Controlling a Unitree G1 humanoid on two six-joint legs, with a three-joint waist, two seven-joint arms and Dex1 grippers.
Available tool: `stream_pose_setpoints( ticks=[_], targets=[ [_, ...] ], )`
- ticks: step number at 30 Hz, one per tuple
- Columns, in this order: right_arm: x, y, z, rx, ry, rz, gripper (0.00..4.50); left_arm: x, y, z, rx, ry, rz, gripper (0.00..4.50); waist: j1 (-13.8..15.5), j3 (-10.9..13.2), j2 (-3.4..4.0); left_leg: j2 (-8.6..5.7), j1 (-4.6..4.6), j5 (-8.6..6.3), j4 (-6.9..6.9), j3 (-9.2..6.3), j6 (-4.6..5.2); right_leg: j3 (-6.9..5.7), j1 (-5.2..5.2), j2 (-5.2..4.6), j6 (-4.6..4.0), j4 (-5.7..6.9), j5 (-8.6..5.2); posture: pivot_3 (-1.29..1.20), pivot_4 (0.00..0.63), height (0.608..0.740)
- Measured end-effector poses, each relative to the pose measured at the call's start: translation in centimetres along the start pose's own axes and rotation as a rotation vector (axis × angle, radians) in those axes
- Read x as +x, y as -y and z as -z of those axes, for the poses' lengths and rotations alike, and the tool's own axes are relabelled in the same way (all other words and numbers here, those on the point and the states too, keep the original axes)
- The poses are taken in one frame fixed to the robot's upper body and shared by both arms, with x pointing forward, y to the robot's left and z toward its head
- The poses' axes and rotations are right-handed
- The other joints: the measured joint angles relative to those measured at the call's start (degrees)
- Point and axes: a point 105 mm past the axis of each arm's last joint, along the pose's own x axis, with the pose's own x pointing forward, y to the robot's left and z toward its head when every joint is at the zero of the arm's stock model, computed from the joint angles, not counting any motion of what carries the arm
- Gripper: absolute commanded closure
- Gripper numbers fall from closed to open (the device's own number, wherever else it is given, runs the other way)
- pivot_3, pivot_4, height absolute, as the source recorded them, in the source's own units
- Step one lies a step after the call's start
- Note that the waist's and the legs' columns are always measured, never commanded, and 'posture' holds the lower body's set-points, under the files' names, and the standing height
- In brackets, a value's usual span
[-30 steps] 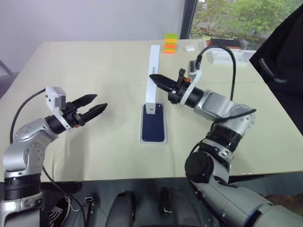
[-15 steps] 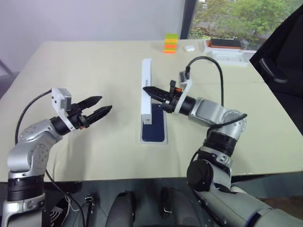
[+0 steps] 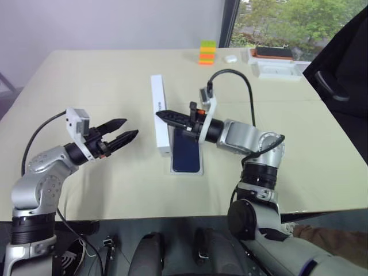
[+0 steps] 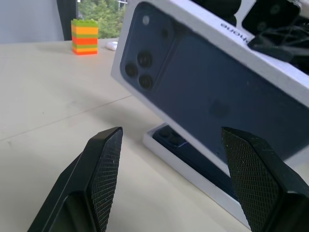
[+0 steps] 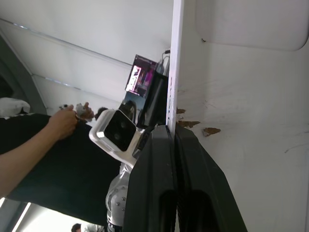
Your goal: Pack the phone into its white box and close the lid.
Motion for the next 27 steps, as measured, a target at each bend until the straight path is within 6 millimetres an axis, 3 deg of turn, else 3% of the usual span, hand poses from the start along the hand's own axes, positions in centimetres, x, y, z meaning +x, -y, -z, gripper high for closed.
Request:
stream_pose_setpoints(
  ticks=[4,11,17,20,25,27],
  targets=[
    [-1.0,3.7,2.6,0.17,0.01,0.043,4.47,-0.1,0.0,0.2,-0.009,-0.004,-0.001,1.08,0.13,0.03,0.06,0.02,-0.06,-0.02,-0.02,0.02,0.03,0.07,-0.05,-0.04,0.0,-0.07,0.0,0.0,0.15,0.74],
    [0.4,3.7,4.4,0.194,-0.041,0.044,4.47,0.0,0.5,0.3,-0.01,-0.004,0.015,1.08,-0.03,0.0,0.03,0.22,0.01,-0.03,-0.02,0.04,0.04,0.14,-0.06,0.24,-0.07,-0.07,0.04,0.0,0.15,0.74],
    [0.9,3.5,3.9,0.213,0.006,0.034,4.47,0.0,1.0,1.2,-0.037,-0.016,0.023,1.08,0.13,0.0,0.03,0.29,0.02,-0.03,-0.01,0.06,0.04,0.15,-0.07,0.33,-0.13,-0.09,0.08,0.0,0.15,0.74],
    [1.0,3.5,3.6,0.219,0.029,0.031,4.5,0.3,1.3,1.7,-0.051,-0.018,0.03,1.97,0.11,0.0,0.03,0.3,0.01,-0.03,-0.01,0.08,0.04,0.15,-0.07,0.36,-0.14,-0.11,0.08,0.0,0.15,0.74],
    [1.2,3.4,3.5,0.221,0.04,0.019,4.5,0.5,1.4,1.8,-0.055,-0.014,0.034,4.29,0.11,0.0,0.03,0.33,0.02,-0.03,-0.01,0.09,0.04,0.15,-0.07,0.44,-0.18,-0.12,0.11,0.0,0.15,0.74],
    [1.3,3.3,3.5,0.221,0.042,0.016,4.5,0.7,1.5,2.0,-0.054,-0.017,0.034,4.41,0.12,0.0,0.03,0.33,0.02,-0.03,-0.01,0.1,0.04,0.15,-0.07,0.45,-0.18,-0.12,0.11,0.0,0.15,0.74]
  ],
)
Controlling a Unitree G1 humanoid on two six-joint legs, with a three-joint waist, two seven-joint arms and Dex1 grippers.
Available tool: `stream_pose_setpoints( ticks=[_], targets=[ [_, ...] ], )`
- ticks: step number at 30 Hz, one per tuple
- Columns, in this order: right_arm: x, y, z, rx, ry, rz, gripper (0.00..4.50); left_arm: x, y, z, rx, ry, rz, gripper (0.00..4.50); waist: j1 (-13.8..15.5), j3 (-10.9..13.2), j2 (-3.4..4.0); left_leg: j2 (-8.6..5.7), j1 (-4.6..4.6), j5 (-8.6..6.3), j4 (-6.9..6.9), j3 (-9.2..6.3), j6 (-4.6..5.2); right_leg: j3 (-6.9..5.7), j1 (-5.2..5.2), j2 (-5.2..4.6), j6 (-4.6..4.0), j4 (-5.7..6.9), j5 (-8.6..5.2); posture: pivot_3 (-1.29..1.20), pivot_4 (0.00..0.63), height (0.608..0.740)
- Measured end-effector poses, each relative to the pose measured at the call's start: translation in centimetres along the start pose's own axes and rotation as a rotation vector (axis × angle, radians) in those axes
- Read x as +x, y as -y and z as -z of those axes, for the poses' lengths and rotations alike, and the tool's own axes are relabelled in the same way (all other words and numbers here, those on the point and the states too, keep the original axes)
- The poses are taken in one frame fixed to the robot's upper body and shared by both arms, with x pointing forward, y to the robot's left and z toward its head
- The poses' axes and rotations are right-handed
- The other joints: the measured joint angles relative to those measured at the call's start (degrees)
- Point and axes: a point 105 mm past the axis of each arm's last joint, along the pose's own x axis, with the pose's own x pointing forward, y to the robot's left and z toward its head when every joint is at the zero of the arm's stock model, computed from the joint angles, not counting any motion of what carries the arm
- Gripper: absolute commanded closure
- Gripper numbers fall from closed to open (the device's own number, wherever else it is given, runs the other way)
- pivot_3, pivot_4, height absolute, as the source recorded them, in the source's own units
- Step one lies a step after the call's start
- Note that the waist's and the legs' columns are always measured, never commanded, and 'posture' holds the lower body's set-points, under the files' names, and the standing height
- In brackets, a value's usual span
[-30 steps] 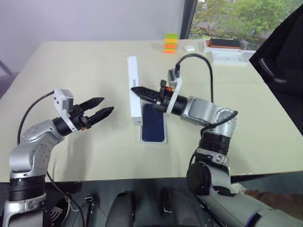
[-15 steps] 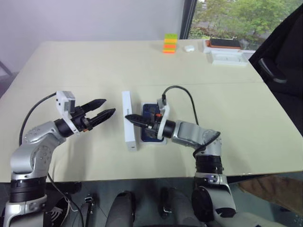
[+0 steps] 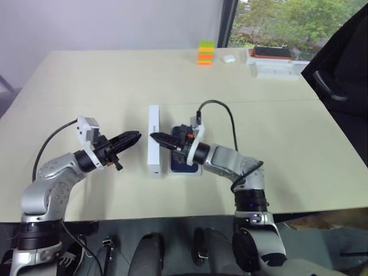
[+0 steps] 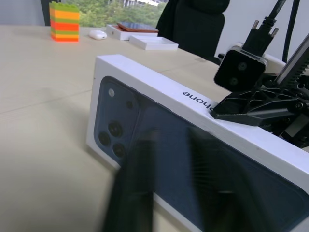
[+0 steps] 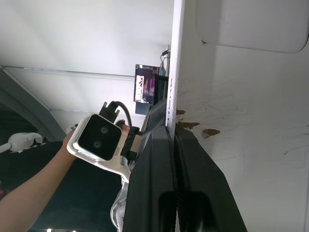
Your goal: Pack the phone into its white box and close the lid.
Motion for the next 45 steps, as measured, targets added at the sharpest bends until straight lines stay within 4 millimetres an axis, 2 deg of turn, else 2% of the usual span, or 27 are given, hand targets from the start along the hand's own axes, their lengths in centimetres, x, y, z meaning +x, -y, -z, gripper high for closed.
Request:
stream_pose_setpoints(
  ticks=[6,9,14,18,24,25,28,30,32,34,36,40,45],
  targets=[
    [0.2,0.0,0.1,-0.001,0.001,0.002,4.5,1.2,0.0,1.2,-0.007,0.004,-0.015,4.41,0.02,0.0,0.0,0.0,-0.01,0.0,0.0,0.04,0.0,0.01,0.0,0.0,0.0,-0.02,0.0,0.0,0.15,0.74],
    [0.2,0.6,-0.4,0.004,0.033,0.03,4.5,1.9,0.2,2.0,-0.007,0.001,-0.022,4.41,0.04,0.0,-0.01,0.0,-0.01,0.0,0.0,0.05,0.0,0.01,0.0,0.0,-0.01,-0.02,0.01,0.0,0.15,0.74],
    [0.2,1.2,-0.7,0.009,0.057,0.051,4.5,2.1,0.3,2.2,-0.003,0.004,-0.021,4.41,-0.01,0.0,0.0,0.02,-0.01,0.0,0.0,0.07,0.0,0.01,-0.01,0.01,-0.02,-0.02,0.01,0.0,0.15,0.74],
    [0.2,1.4,-0.8,0.013,0.064,0.06,3.25,2.2,0.4,2.2,-0.003,0.002,-0.017,4.5,0.02,0.0,0.0,0.03,-0.01,0.0,0.0,0.06,0.0,0.01,-0.01,0.03,-0.02,-0.02,0.01,0.0,0.15,0.74],
    [-0.5,1.9,-1.4,-0.022,0.07,0.092,0.21,2.3,0.5,2.3,-0.004,0.0,-0.011,4.5,0.08,0.0,0.0,0.02,-0.01,0.0,0.0,0.07,0.0,0.0,-0.01,0.01,-0.02,-0.02,0.01,0.0,0.15,0.74],
    [-0.8,2.0,-1.6,-0.041,0.069,0.105,0.09,2.3,0.5,2.3,-0.004,-0.001,-0.011,4.5,0.13,0.0,-0.01,0.02,-0.01,0.0,0.0,0.07,0.0,0.0,-0.01,0.0,-0.02,-0.02,0.01,0.0,0.15,0.74],
    [-2.0,1.8,-2.8,-0.132,0.064,0.131,0.09,2.5,0.6,2.5,-0.009,0.0,-0.006,4.5,0.14,0.03,0.05,0.0,-0.02,0.0,0.01,0.1,0.0,0.02,-0.01,0.0,-0.01,-0.03,0.01,0.0,0.15,0.74],
    [-4.0,0.3,-4.7,-0.336,0.042,0.162,0.09,3.0,1.1,2.9,-0.016,-0.005,0.009,4.5,0.43,0.07,0.11,-0.05,-0.07,0.0,0.04,0.09,0.0,0.02,-0.02,-0.03,0.03,-0.07,-0.02,0.0,0.15,0.74],
    [-6.5,-2.0,-6.8,-0.575,0.045,0.186,0.09,3.3,1.2,3.3,-0.022,-0.016,0.015,4.5,0.71,0.04,0.07,-0.08,-0.08,-0.02,0.04,0.11,0.04,0.01,-0.01,-0.02,0.1,-0.14,-0.06,0.0,0.15,0.74],
    [-8.1,-3.1,-7.6,-0.747,0.027,0.205,0.09,3.6,1.2,3.4,-0.027,-0.014,0.018,4.5,0.89,0.02,0.03,-0.06,-0.06,-0.1,0.03,0.11,0.16,0.01,-0.01,0.06,0.14,-0.17,-0.08,0.0,0.15,0.74],
    [-9.1,-2.4,-7.4,-0.905,-0.041,0.246,0.09,4.4,1.6,3.3,-0.028,-0.005,0.042,4.5,0.92,0.01,0.03,0.0,-0.02,-0.15,0.01,0.11,0.26,0.06,-0.02,0.22,0.15,-0.18,-0.1,0.0,0.15,0.74],
    [-11.2,0.3,-7.2,-1.066,-0.138,0.311,0.09,6.0,2.6,3.6,-0.044,0.012,0.089,4.5,1.27,0.03,0.04,0.06,-0.01,-0.15,0.04,0.16,0.26,0.06,-0.03,0.27,0.11,-0.15,-0.08,0.0,0.15,0.74],
    [-11.2,0.5,-7.1,-1.202,-0.195,0.292,0.09,7.5,3.6,4.2,-0.065,0.011,0.126,4.5,1.28,0.03,0.03,0.05,0.0,-0.15,0.17,0.22,0.26,0.1,-0.03,0.25,0.05,-0.11,-0.04,0.0,0.15,0.74]
  ],
)
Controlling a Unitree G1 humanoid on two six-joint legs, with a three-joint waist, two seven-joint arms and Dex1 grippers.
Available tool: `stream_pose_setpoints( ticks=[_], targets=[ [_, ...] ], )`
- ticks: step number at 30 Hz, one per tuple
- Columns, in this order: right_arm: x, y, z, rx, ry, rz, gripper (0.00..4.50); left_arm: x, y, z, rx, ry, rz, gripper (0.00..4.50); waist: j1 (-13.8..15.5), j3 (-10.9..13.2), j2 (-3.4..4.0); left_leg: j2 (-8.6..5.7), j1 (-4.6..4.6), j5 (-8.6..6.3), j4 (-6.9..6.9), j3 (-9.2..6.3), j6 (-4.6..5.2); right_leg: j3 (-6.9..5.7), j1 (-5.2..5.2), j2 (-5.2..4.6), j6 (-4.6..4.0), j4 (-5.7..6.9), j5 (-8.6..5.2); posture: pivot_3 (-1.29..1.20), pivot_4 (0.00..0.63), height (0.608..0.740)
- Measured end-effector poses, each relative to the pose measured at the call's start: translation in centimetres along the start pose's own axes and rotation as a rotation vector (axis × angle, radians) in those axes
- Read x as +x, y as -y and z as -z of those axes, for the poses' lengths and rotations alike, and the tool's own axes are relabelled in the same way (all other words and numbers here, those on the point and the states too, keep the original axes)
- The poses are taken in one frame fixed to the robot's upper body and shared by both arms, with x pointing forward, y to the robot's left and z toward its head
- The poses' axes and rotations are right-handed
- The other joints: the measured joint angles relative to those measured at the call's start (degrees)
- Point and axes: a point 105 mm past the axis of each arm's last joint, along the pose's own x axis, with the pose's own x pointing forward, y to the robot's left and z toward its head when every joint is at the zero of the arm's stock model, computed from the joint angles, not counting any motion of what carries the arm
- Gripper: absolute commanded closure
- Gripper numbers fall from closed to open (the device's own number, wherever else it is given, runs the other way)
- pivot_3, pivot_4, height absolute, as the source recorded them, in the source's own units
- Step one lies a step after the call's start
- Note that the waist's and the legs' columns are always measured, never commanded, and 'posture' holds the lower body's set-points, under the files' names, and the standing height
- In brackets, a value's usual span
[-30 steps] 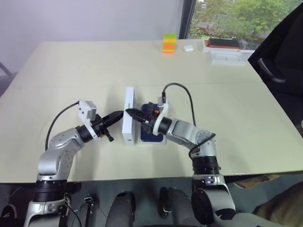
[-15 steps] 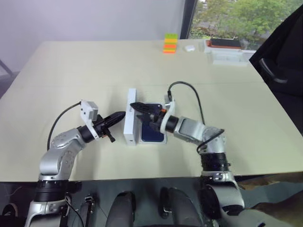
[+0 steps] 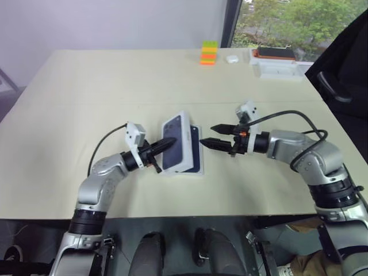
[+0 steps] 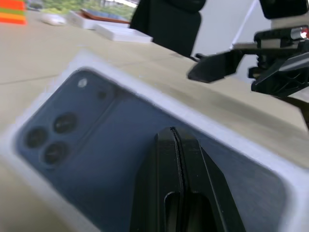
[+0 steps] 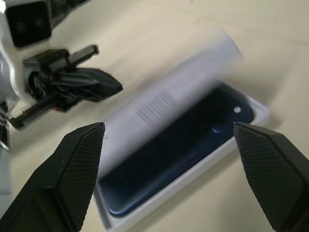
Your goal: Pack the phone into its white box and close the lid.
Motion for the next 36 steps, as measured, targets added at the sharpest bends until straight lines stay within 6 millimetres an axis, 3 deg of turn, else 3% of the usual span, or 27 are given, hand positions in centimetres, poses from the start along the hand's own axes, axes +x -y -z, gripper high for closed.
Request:
stream_pose_setpoints(
  ticks=[4,8,9,11,13,18,21,26,36],
  targets=[
    [0.2,0.1,0.0,-0.061,0.001,0.005,0.09,0.1,0.1,0.1,0.003,-0.007,0.005,4.5,0.19,0.0,0.0,0.0,-0.01,0.0,-0.01,-0.01,0.0,0.0,0.0,0.0,-0.01,-0.01,0.0,0.0,0.15,0.74],
    [0.7,0.2,0.1,-0.05,0.018,0.011,0.09,-1.3,-1.0,-1.1,0.044,-0.012,-0.045,4.5,0.16,0.0,0.0,0.0,0.0,0.0,0.0,-0.01,0.0,0.0,0.0,0.01,-0.02,0.03,0.01,0.0,0.15,0.74],
    [0.8,0.2,0.2,-0.052,0.017,0.013,0.32,-1.8,-1.5,-1.5,0.055,-0.005,-0.066,4.5,0.18,0.0,0.0,0.0,0.01,0.0,0.0,-0.01,0.0,0.0,0.0,0.0,-0.02,0.03,0.01,0.0,0.15,0.74],
    [1.0,0.2,0.3,-0.053,0.015,0.014,0.92,-2.8,-2.3,-2.3,0.07,0.0,-0.104,4.5,0.2,0.0,0.0,0.01,0.01,0.0,0.0,-0.01,-0.01,0.0,0.0,0.0,-0.02,0.03,0.01,0.0,0.15,0.74],
    [1.2,0.1,0.8,-0.051,0.006,0.013,1.92,-3.6,-2.7,-2.7,0.092,-0.018,-0.126,4.5,0.21,0.0,0.0,0.0,0.01,0.0,-0.01,0.0,-0.01,0.0,0.0,-0.03,-0.03,0.02,0.02,0.0,0.15,0.74],
    [1.2,0.8,1.1,-0.099,-0.015,0.06,4.48,-5.8,-4.3,-1.3,0.128,-0.141,-0.216,4.5,0.24,0.0,0.01,-0.01,0.02,0.0,0.0,0.04,-0.01,0.01,0.0,-0.04,-0.07,0.02,0.04,0.0,0.15,0.74],
    [1.4,1.2,1.5,-0.154,-0.041,0.084,4.48,-6.0,-4.8,-0.2,0.147,-0.195,-0.245,4.5,0.33,0.0,0.01,-0.02,0.02,0.01,0.0,0.04,-0.02,0.01,0.0,-0.05,-0.07,0.02,0.03,0.0,0.15,0.74],
    [2.3,0.7,2.4,-0.198,-0.066,0.072,4.48,-5.3,-4.7,3.2,0.093,-0.308,-0.221,4.5,0.25,0.0,0.01,-0.01,0.01,0.01,0.0,0.06,-0.02,0.01,0.0,-0.04,-0.2,0.03,0.12,0.0,0.15,0.74],
    [2.5,0.7,2.7,-0.218,-0.094,0.082,4.48,-2.6,-4.1,3.1,0.132,-0.33,-0.159,4.5,0.18,0.0,0.01,-0.01,0.03,0.02,0.0,0.07,-0.03,0.02,0.0,-0.04,-0.22,0.07,0.13,0.0,0.15,0.74]
  ],
)
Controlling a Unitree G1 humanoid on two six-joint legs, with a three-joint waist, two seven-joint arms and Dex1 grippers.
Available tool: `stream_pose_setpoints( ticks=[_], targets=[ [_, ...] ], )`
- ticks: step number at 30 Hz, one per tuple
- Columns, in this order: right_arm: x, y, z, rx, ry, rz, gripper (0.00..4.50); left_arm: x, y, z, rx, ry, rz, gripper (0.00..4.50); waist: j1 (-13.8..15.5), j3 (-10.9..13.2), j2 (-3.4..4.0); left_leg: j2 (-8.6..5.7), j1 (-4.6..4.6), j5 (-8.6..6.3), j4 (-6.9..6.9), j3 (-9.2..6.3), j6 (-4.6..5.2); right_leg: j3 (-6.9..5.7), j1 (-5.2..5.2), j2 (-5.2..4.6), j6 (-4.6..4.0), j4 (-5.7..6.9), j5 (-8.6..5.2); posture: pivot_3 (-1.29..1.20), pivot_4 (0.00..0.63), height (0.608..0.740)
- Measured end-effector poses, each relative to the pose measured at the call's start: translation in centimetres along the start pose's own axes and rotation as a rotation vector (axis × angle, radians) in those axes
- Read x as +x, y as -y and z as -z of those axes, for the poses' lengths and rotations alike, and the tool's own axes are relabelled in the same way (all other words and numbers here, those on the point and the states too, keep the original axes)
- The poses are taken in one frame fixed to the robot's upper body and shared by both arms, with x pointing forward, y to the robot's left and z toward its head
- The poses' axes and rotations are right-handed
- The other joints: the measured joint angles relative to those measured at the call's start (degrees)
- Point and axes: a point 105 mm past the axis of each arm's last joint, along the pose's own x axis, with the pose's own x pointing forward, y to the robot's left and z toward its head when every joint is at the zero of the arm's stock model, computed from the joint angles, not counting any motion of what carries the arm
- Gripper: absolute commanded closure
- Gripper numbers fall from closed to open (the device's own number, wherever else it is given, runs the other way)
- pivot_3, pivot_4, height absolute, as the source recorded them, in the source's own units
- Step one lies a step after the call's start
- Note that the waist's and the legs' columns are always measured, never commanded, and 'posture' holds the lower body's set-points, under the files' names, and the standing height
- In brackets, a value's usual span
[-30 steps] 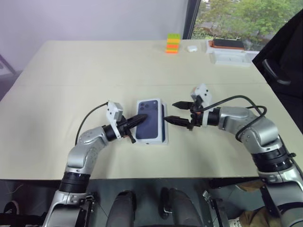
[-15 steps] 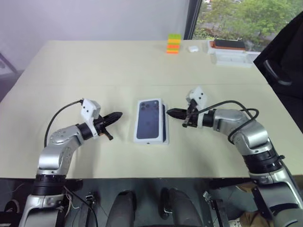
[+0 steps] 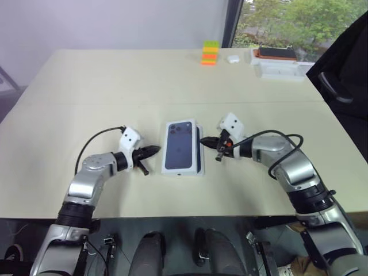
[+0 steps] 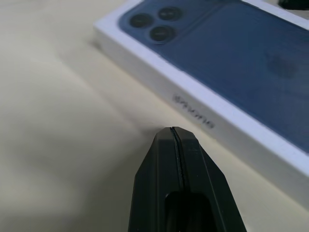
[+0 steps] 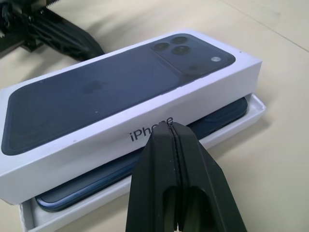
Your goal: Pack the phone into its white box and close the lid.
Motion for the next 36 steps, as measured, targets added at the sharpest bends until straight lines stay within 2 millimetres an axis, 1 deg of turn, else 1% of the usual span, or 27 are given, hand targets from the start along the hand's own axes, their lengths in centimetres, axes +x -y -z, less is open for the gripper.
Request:
stream_pose_setpoints(
  ticks=[6,14,17,21,25,29,31,36],
  targets=[
    [-0.1,-0.1,0.6,-0.002,-0.022,-0.001,4.48,0.6,0.4,-0.1,-0.017,0.019,0.004,4.5,0.05,0.0,0.0,0.0,0.01,0.0,0.01,0.0,0.0,0.0,0.0,0.0,0.0,0.03,0.0,0.0,0.15,0.74],
    [-0.2,-0.1,0.7,-0.014,-0.034,-0.006,4.48,1.1,0.8,-0.3,-0.031,0.036,-0.002,4.5,0.05,0.0,-0.01,0.0,0.01,0.0,0.02,0.0,0.0,0.0,0.0,0.0,0.0,0.04,0.0,0.0,0.15,0.74],
    [-0.2,-0.1,0.7,-0.02,-0.037,-0.004,4.48,0.5,0.8,-0.8,-0.038,0.04,0.005,4.5,-0.03,0.0,0.0,0.0,0.02,0.0,0.02,0.0,0.0,0.01,0.0,0.0,0.0,0.04,0.0,0.0,0.15,0.74],
    [-0.5,0.2,1.0,-0.038,-0.057,0.007,4.48,-0.2,0.1,-1.0,-0.037,0.045,-0.017,4.5,0.03,0.0,0.0,0.0,0.03,0.0,0.02,0.0,0.0,0.0,0.01,0.0,0.0,0.06,0.0,0.0,0.15,0.74],
    [-0.4,0.1,1.1,-0.051,-0.065,0.007,4.48,0.4,0.7,-0.8,-0.044,0.046,-0.001,4.5,0.09,0.0,0.0,-0.02,0.02,0.01,0.03,0.01,-0.01,0.01,0.01,-0.02,0.0,0.05,0.01,0.0,0.15,0.74],
    [-0.5,0.1,1.2,-0.044,-0.067,0.0,4.48,1.2,1.8,-0.2,-0.061,0.04,0.03,4.5,0.07,-0.01,-0.01,-0.02,0.03,0.01,0.03,0.01,-0.01,0.02,0.02,-0.02,0.0,0.06,0.01,0.0,0.15,0.74],
    [-0.5,0.1,1.2,-0.042,-0.069,0.0,4.48,1.3,1.9,0.0,-0.069,0.036,0.029,4.5,0.07,-0.01,-0.01,-0.02,0.03,0.01,0.03,0.0,-0.01,0.02,0.02,-0.01,0.0,0.07,0.01,0.0,0.15,0.74],
    [-0.5,0.0,1.1,-0.046,-0.068,0.002,4.48,1.5,1.9,-0.1,-0.081,0.037,0.016,4.5,0.07,-0.01,-0.01,-0.02,0.04,0.01,0.03,0.0,-0.01,0.02,0.02,-0.01,0.0,0.07,0.01,0.0,0.15,0.74]
  ],
)
